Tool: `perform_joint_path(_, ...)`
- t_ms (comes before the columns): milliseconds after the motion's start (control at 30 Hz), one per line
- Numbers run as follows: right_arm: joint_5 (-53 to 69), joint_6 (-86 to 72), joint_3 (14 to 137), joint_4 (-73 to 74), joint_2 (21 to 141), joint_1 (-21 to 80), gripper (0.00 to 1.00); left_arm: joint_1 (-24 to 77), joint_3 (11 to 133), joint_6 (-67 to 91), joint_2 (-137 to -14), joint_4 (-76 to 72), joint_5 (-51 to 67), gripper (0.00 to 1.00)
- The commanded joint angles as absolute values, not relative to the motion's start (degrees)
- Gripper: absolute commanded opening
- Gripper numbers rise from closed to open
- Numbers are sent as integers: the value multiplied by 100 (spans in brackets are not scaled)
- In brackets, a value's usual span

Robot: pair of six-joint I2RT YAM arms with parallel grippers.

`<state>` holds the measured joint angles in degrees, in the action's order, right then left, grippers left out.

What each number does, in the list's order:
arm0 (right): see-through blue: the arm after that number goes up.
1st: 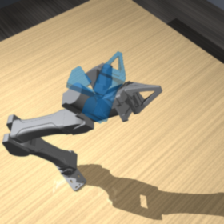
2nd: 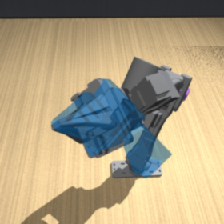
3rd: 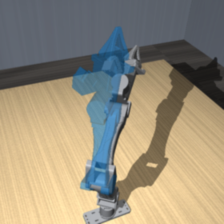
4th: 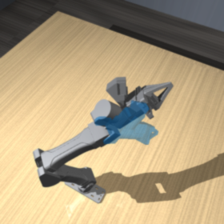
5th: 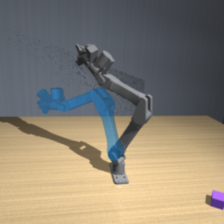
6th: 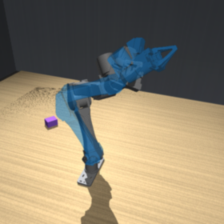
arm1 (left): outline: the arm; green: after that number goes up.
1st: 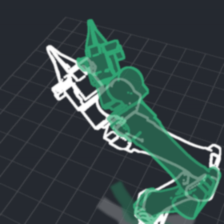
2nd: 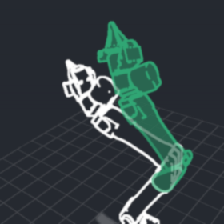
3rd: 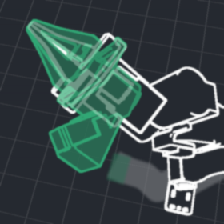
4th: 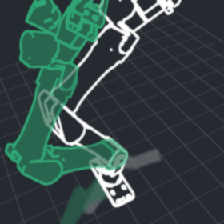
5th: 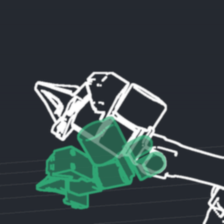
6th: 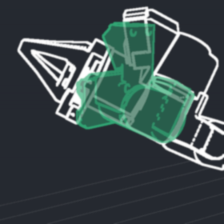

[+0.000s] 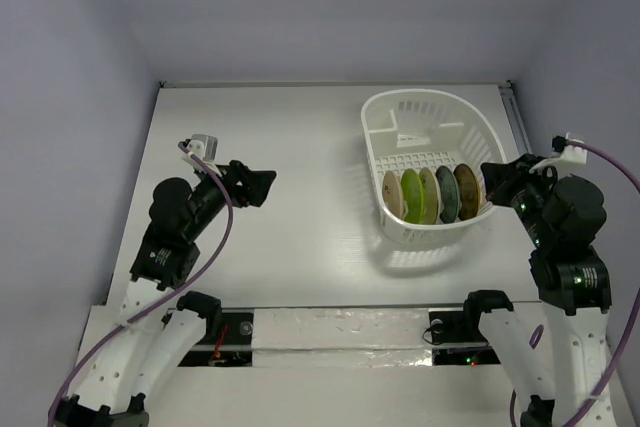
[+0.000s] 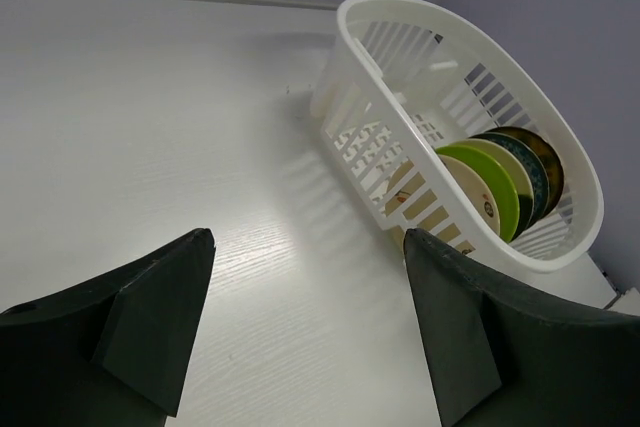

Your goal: Unload the plates from the dish rack

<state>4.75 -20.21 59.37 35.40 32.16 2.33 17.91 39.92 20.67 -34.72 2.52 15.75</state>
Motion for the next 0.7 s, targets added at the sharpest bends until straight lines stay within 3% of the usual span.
perform_joint_path(0, 958, -1969, 6337, 3401, 3313, 220, 0, 1811, 4315, 1899, -3454, 211, 1644, 73)
perform_joint_path(133, 1396, -1863, 6188, 3261, 3716, 298, 0, 1811, 4167, 1846, -3410, 72, 1661, 71)
perform_joint_path(200, 1232, -1863, 6161, 3208, 3910, 752, 0, 1811, 3947, 1915, -3428, 35, 1740, 64)
perform_joint_path(233, 674, -1881, 6205, 3225, 3998, 1008, 0, 1811, 3964, 1899, -3454, 44, 1775, 58)
perform_joint_path(333, -1099, -1907, 6467, 3550, 4490, 2230, 0, 1811, 3999, 1846, -3489, 44, 1540, 28)
perform_joint_path(367, -1429, -1925, 6547, 3812, 4822, 2433, 0, 1811, 4008, 1846, -3507, 70, 1451, 11)
perform_joint_path(433, -2125, -1969, 6644, 4016, 5105, 2794, 0, 1811, 4017, 1846, -3524, 140, 1293, 0)
perform_joint_path(467, -2379, -2030, 6645, 4130, 5211, 2847, 0, 1811, 4034, 1837, -3533, 175, 1188, 0)
perform_joint_path(533, -2889, -2030, 6601, 4183, 5387, 2848, 9, 1811, 4034, 1811, -3507, 219, 1100, 0)
perform_joint_path(567, -2979, -2030, 6574, 4236, 5440, 2848, 24, 1811, 4043, 1811, -3498, 237, 1029, 0)
perform_joint_path(633, -3102, -2030, 6557, 4280, 5606, 2848, 37, 1811, 4052, 1819, -3507, 263, 976, 0)
perform_joint_path(667, -3137, -2022, 6557, 4332, 5668, 2848, 44, 1811, 4060, 1819, -3516, 272, 949, 7)
